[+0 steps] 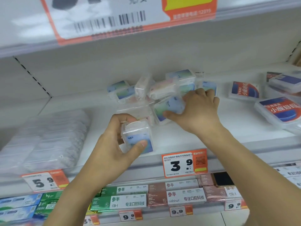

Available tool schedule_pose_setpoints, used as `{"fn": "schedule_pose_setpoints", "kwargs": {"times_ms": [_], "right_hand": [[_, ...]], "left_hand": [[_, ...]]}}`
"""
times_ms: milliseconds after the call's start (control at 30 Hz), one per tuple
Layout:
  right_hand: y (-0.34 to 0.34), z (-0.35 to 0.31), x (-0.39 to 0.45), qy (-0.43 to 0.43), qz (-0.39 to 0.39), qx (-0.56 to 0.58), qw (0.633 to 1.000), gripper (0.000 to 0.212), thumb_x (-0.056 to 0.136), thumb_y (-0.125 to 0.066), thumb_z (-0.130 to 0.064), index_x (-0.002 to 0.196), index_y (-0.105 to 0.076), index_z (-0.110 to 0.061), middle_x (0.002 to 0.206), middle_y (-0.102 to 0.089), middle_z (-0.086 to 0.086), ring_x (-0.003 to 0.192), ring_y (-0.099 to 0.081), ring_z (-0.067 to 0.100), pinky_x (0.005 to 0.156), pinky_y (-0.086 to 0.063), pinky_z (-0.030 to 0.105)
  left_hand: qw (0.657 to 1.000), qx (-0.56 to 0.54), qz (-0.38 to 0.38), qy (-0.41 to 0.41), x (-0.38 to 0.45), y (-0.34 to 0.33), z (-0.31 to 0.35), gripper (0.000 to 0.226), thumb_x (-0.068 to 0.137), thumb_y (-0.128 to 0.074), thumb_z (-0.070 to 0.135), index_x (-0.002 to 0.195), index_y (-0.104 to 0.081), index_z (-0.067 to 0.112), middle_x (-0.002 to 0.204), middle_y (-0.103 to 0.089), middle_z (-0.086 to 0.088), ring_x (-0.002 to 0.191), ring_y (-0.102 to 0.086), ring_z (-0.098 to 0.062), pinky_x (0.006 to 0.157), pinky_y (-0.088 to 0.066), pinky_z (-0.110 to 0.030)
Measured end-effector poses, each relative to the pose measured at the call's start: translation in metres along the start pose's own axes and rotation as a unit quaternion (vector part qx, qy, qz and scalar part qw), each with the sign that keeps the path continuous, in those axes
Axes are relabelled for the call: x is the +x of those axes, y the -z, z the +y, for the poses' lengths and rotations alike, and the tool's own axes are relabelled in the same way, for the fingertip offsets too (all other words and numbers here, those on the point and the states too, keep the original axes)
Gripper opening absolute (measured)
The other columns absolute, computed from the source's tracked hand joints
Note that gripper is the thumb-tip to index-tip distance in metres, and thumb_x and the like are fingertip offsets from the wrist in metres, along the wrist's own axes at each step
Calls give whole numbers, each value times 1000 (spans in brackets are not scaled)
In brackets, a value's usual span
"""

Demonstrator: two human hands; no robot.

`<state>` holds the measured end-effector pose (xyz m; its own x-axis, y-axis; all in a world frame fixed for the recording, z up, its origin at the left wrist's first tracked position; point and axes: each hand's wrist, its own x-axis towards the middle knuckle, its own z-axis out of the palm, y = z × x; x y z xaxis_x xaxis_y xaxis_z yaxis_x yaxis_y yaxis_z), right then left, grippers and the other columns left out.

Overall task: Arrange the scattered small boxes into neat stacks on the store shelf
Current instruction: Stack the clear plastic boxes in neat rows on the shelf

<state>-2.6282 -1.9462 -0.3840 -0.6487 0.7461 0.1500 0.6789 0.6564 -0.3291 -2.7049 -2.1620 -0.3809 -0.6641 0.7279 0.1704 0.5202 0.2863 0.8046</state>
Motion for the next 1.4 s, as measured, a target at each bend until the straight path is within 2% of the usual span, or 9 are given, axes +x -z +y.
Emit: {"fn": "schedule_pose_setpoints", "kwargs": {"times_ms": [133, 267, 467, 733, 900, 967, 1067, 1200, 1400], "right_hand": [[25, 4, -9, 28, -12, 159, 987, 56, 69, -80, -39, 110, -46, -22, 98, -61, -6, 92, -60, 23, 75, -41, 31], [47, 7, -15, 80, -113, 259, 956, 44, 70, -83, -28, 108, -61, -24, 94, -65, -13, 85, -64, 11, 70, -51, 23], [40, 21, -23, 183, -341, 289, 876, 37, 68, -85, -25, 99, -65, -25, 94, -73, -1, 88, -69, 25, 83, -56, 51], [36, 27, -20, 229, -356, 293, 857, 40, 67, -84, -36, 101, -65, -25, 94, -72, 1, 88, -69, 25, 81, -55, 53], [55, 46, -7, 173, -331, 406, 834, 53, 71, -79, -48, 115, -67, -21, 115, -72, -3, 110, -67, 14, 95, -53, 27], [55, 56, 3, 81, -204, 482, 848, 37, 81, -74, -40, 108, -69, -15, 105, -74, 3, 103, -70, 23, 87, -58, 32], [37, 64, 13, 1, -29, 255, 967, 32, 89, -67, -39, 115, -64, -21, 119, -65, 2, 111, -60, 24, 88, -48, 34], [32, 59, 9, 19, -117, 58, 991, 56, 91, -58, -49, 140, -49, -23, 147, -43, 7, 137, -30, 26, 107, -21, 31], [43, 64, 5, -15, -126, 83, 988, 70, 77, -72, -56, 136, -55, -20, 142, -42, 4, 112, -58, 26, 90, -42, 30]], "left_hand": [[1000, -9, 11, 5, 1, 0, 1, 48, 73, -79, 32, 109, -47, 37, 98, -65, 19, 82, -67, -12, 68, -52, -20], [1000, -3, 22, 7, 4, -2, 3, 52, 66, -81, 45, 104, -48, 38, 99, -65, 18, 80, -65, -9, 68, -51, -25], [999, -11, -36, -18, 6, -5, 12, 37, 71, -83, 27, 103, -65, 29, 99, -70, 18, 89, -67, -6, 77, -53, -24], [995, -48, -80, -21, 9, -3, 13, 39, 69, -83, 25, 105, -67, 23, 103, -70, 12, 95, -67, -7, 78, -51, -17], [994, -79, -61, -34, 8, 4, 16, 43, 76, -68, 48, 112, -64, 25, 113, -69, 10, 110, -62, -7, 94, -47, -24], [992, -119, 7, -38, 10, 8, 21, 35, 79, -60, 45, 104, -67, 21, 107, -72, 7, 104, -65, -6, 89, -47, -17], [985, -93, 141, -27, 18, 13, 19, 12, 90, -59, 26, 91, -70, 20, 98, -73, 10, 92, -65, -2, 77, -43, -6], [986, 76, 150, -10, 32, 17, -4, 16, 94, -58, 20, 102, -68, 30, 103, -65, 21, 92, -61, 2, 72, -38, 1], [975, 203, 83, -39, 37, 11, -27, 45, 80, -75, 11, 123, -64, 23, 111, -52, 9, 87, -55, -8, 83, -52, -26]]}}
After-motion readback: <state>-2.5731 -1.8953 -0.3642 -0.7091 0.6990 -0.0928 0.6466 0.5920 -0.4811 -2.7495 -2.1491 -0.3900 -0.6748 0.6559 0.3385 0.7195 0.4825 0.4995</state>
